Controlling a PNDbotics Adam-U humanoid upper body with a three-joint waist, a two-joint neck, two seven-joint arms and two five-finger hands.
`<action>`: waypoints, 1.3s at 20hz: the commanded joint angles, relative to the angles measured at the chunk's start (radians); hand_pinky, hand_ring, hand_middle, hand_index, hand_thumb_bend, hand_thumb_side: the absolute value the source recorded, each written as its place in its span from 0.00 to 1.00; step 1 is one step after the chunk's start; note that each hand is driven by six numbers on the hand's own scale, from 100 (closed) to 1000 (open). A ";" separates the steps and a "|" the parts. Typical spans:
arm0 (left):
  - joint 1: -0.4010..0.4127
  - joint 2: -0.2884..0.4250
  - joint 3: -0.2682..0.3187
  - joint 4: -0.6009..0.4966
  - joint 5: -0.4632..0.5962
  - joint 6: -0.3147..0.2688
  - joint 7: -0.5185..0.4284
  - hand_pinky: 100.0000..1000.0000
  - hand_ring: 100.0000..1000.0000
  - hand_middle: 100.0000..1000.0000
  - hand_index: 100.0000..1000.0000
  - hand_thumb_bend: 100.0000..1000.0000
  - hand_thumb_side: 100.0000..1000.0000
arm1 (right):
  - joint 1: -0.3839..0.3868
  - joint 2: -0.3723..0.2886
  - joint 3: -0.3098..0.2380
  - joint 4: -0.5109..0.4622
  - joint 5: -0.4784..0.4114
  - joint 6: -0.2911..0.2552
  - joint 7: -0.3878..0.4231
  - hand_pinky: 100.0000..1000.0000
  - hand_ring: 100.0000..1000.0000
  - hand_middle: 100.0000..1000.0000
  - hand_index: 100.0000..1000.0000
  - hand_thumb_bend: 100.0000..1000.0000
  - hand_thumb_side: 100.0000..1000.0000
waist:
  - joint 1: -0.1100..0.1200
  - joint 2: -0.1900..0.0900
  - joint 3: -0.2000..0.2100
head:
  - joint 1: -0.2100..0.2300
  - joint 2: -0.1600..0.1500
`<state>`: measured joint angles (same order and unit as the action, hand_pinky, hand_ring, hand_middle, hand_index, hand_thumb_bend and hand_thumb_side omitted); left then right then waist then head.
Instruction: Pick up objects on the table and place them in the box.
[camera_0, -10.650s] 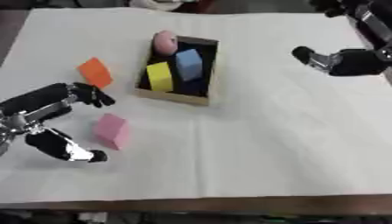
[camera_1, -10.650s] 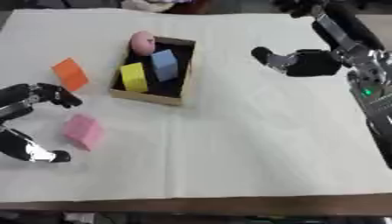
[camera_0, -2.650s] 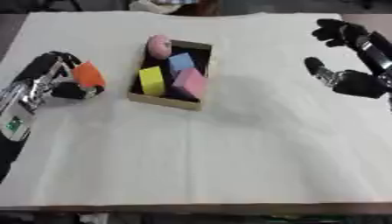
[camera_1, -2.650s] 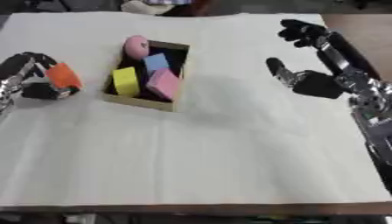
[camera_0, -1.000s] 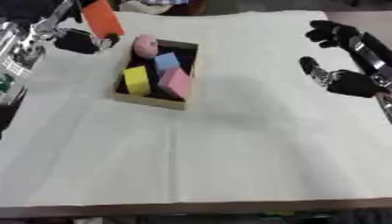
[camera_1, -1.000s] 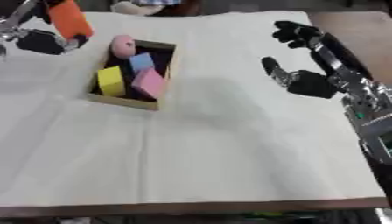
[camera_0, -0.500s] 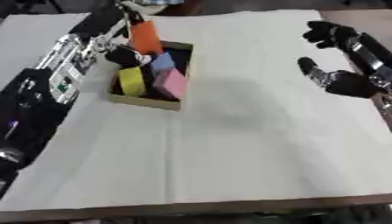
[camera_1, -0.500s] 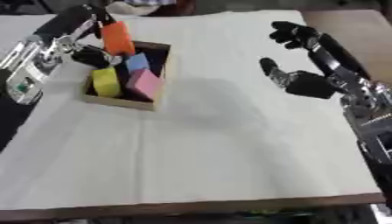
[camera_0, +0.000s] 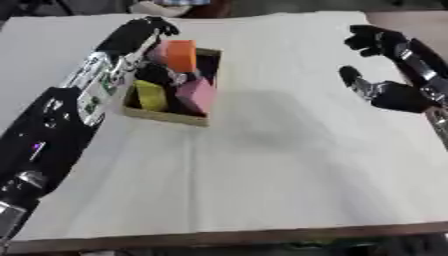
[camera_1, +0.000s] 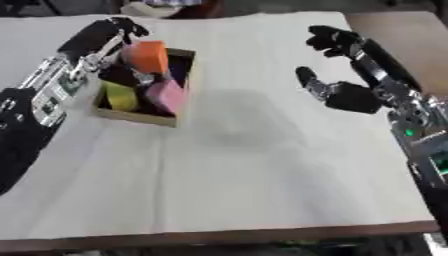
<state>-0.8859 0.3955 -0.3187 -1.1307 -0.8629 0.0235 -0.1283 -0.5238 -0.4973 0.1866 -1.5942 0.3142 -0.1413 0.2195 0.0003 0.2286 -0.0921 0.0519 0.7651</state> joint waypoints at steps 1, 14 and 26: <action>-0.001 0.043 0.024 -0.068 0.007 -0.003 -0.005 0.75 0.74 0.79 0.88 0.85 0.58 | -0.013 -0.017 -0.007 -0.006 -0.008 -0.001 0.000 0.82 0.84 0.79 0.95 0.16 0.56 | -0.011 -0.025 0.003 | 0.002 0.005; 0.191 0.250 0.150 -0.492 0.205 0.095 -0.018 0.73 0.70 0.74 0.85 0.73 0.59 | 0.000 -0.024 -0.016 -0.006 -0.006 0.000 -0.009 0.82 0.84 0.79 0.95 0.16 0.57 | -0.005 -0.023 0.034 | -0.019 0.005; 0.379 0.251 0.239 -0.642 0.420 0.129 0.182 0.66 0.61 0.67 0.80 0.52 0.62 | 0.008 -0.014 -0.027 -0.016 -0.009 0.001 -0.027 0.82 0.84 0.78 0.95 0.14 0.57 | -0.006 -0.017 0.043 | -0.025 0.005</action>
<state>-0.4987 0.6305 -0.1021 -1.7410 -0.4714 0.1606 0.0297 -0.5071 -0.4971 0.1732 -1.5912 0.3136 -0.1409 0.2003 0.0003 0.2286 -0.0484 0.0302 0.7651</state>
